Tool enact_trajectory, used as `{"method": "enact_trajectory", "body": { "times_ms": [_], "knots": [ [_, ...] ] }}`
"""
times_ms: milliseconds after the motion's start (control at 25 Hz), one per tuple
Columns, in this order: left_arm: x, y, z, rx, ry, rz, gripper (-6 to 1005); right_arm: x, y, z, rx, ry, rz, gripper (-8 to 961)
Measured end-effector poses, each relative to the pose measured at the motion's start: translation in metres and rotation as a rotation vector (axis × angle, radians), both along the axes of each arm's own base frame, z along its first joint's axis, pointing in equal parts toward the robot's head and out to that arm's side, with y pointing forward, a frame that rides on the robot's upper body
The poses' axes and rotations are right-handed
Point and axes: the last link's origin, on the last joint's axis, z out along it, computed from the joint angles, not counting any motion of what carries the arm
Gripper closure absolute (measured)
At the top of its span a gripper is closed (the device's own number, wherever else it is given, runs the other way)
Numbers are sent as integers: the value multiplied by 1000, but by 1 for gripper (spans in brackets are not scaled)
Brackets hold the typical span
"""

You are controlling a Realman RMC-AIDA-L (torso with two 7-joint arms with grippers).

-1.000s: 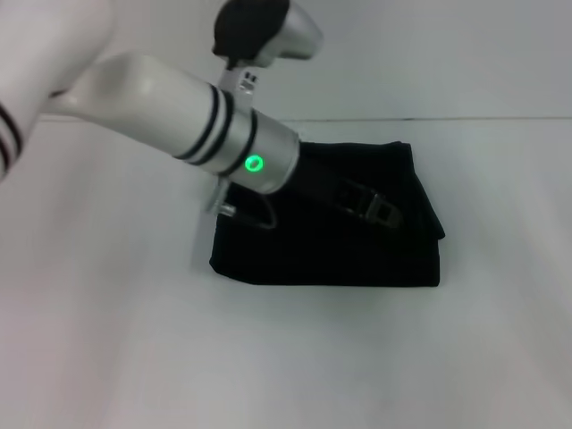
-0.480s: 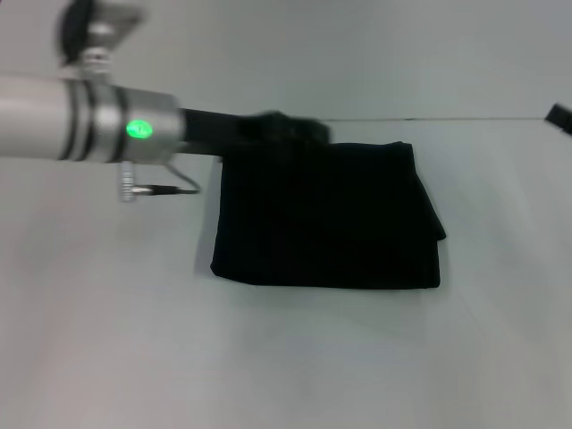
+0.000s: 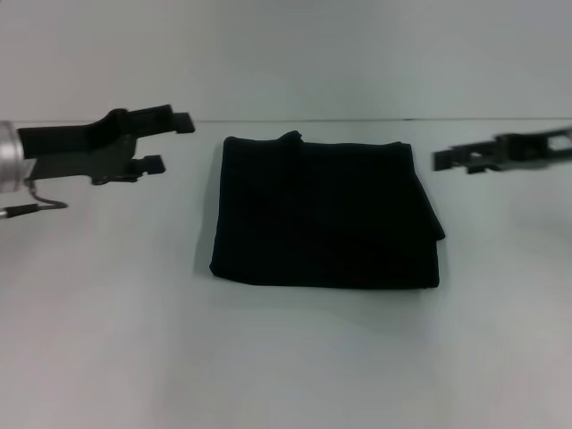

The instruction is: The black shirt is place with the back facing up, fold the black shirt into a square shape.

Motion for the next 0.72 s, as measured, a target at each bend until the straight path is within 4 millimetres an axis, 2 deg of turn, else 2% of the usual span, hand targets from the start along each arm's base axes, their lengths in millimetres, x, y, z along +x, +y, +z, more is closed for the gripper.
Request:
{"method": "enact_trajectory", "body": {
  "times_ms": [160, 360, 560, 720],
  "knots": [
    [-9, -6, 11, 12, 14, 2, 52, -50, 21, -21, -80, -164, 62, 69],
    [-26, -13, 20, 77, -17, 51, 53, -98, 25, -66, -160, -321, 186, 70],
    [-31, -16, 21, 95, -27, 63, 54, -124, 19, -106, -175, -464, 406, 72],
    [-32, -16, 21, 104, -32, 65, 55, -131, 13, -124, -177, -522, 572, 72]
  ]
}}
